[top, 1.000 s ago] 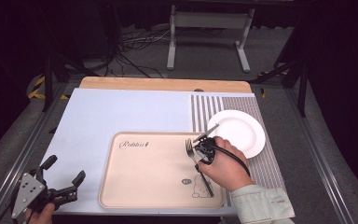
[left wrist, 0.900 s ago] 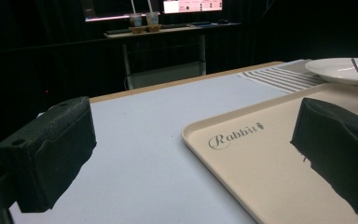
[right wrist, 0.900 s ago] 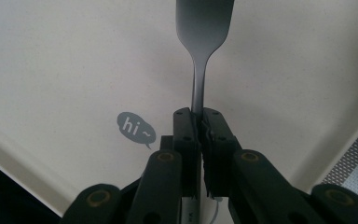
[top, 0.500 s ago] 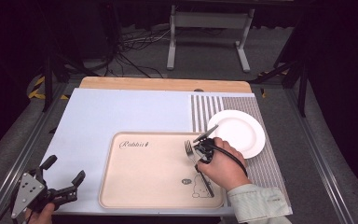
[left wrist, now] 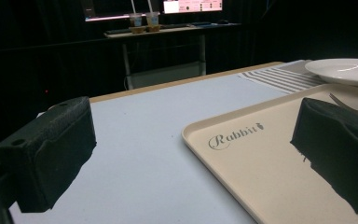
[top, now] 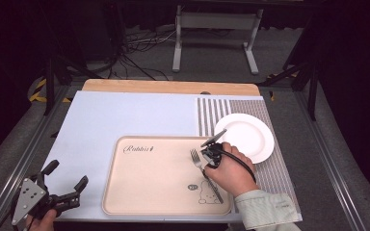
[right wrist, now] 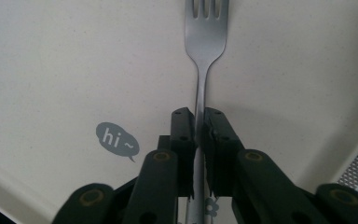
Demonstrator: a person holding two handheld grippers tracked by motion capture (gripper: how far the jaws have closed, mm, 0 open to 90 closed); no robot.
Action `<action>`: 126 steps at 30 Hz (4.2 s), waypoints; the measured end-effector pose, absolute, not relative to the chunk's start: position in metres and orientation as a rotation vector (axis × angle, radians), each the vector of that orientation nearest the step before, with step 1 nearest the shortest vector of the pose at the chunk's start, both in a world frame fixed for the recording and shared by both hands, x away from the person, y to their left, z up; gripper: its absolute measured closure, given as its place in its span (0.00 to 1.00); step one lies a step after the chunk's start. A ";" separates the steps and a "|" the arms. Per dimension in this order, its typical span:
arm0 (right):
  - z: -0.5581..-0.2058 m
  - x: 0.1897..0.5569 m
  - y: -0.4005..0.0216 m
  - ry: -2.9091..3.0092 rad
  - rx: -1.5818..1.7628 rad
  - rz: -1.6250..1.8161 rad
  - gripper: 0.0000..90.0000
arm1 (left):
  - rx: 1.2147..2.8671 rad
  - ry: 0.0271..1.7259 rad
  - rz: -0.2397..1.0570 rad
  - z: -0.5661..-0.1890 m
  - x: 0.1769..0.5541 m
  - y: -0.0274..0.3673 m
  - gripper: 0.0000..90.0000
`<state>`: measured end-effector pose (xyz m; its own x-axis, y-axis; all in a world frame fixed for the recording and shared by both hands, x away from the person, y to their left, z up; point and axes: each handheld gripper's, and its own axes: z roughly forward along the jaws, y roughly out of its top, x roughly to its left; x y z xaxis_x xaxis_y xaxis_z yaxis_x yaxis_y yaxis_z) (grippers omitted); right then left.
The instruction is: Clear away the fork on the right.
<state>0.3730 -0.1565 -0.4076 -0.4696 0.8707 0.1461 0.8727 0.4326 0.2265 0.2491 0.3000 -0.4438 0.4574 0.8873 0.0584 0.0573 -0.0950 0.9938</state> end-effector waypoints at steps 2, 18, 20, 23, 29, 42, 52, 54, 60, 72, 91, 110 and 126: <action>-0.405 0.372 -0.157 -2.667 -1.601 -0.448 0.87 | 1.505 0.869 0.867 -0.444 0.249 0.300 0.00; -0.396 0.375 -0.165 -3.042 -1.130 -1.065 0.30 | 1.508 0.869 0.867 -0.444 0.249 0.299 0.00; -0.397 0.375 -0.166 -3.003 -1.090 -1.141 0.30 | 1.507 0.868 0.867 -0.444 0.249 0.300 0.00; -0.402 0.375 -0.166 -2.983 -1.062 -1.213 0.34 | 1.507 0.869 0.869 -0.444 0.249 0.299 0.00; -0.410 0.377 -0.167 -3.038 -0.982 -1.182 0.69 | 1.509 0.867 0.870 -0.444 0.249 0.300 0.00; -0.431 0.384 -0.165 -3.022 -0.967 -1.013 1.00 | 1.513 0.866 0.871 -0.444 0.250 0.300 0.00; -0.436 0.383 -0.160 -3.027 -0.942 -0.968 1.00 | 1.514 0.866 0.871 -0.444 0.249 0.300 0.00; -0.436 0.384 -0.160 -3.025 -0.943 -0.968 1.00 | 1.513 0.866 0.872 -0.444 0.249 0.300 0.00; -0.436 0.386 -0.163 -3.042 -0.966 -0.951 1.00 | 1.513 0.867 0.872 -0.444 0.249 0.300 0.00; -0.434 0.389 -0.174 -3.054 -1.040 -0.928 1.00 | 1.514 0.866 0.872 -0.444 0.249 0.300 0.00; -0.433 0.392 -0.192 -3.053 -1.143 -0.900 1.00 | 1.514 0.866 0.870 -0.444 0.249 0.299 0.00; -0.432 0.390 -0.201 -3.043 -1.190 -0.885 1.00 | 1.517 0.870 0.869 -0.444 0.250 0.299 0.00; -0.392 0.370 -0.198 -3.023 -0.962 -1.369 0.19 | 1.514 0.868 0.870 -0.444 0.249 0.299 0.00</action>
<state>0.3705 -0.1981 -0.3922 -0.8000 0.5975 -0.0548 0.3531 0.5426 0.7621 0.2492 0.2992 -0.4441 0.4558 0.8879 0.0612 0.0590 -0.0988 0.9934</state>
